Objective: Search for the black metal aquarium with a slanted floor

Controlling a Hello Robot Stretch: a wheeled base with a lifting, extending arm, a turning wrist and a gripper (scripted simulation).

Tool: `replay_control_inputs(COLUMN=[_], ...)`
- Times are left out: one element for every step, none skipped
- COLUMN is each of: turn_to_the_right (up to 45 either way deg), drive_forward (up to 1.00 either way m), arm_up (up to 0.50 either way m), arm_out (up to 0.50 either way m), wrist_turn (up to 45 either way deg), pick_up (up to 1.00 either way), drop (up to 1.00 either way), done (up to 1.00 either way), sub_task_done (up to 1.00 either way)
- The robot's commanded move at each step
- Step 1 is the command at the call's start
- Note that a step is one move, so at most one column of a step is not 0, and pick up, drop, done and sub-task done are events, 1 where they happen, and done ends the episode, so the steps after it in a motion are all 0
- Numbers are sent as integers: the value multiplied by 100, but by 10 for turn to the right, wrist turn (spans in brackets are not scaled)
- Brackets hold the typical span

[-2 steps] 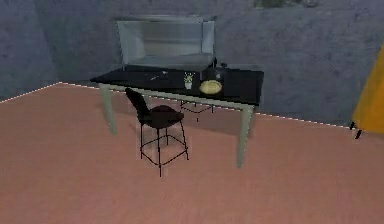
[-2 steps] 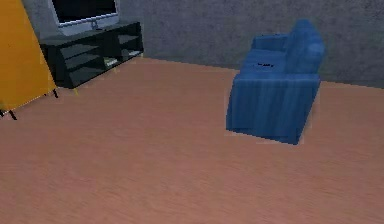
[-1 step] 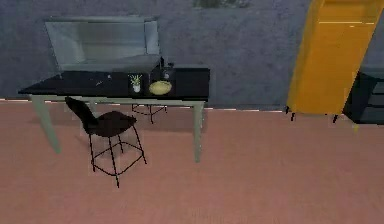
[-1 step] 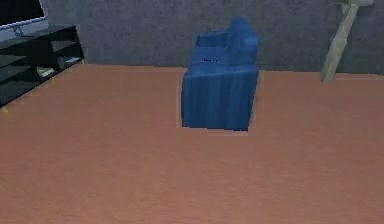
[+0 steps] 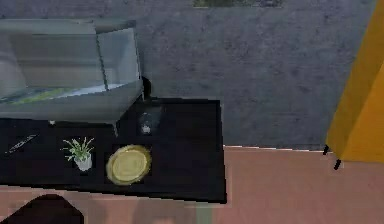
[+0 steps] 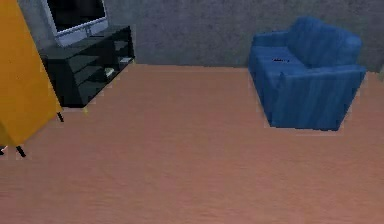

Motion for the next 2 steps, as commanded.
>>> replay_control_inputs(turn_to_the_right=[-330,0], drive_forward=[0,0], arm_up=[0,0], arm_out=[0,0], wrist_turn=[0,0], pick_up=[0,0], drop=[0,0], done=[0,100], sub_task_done=[0,0])
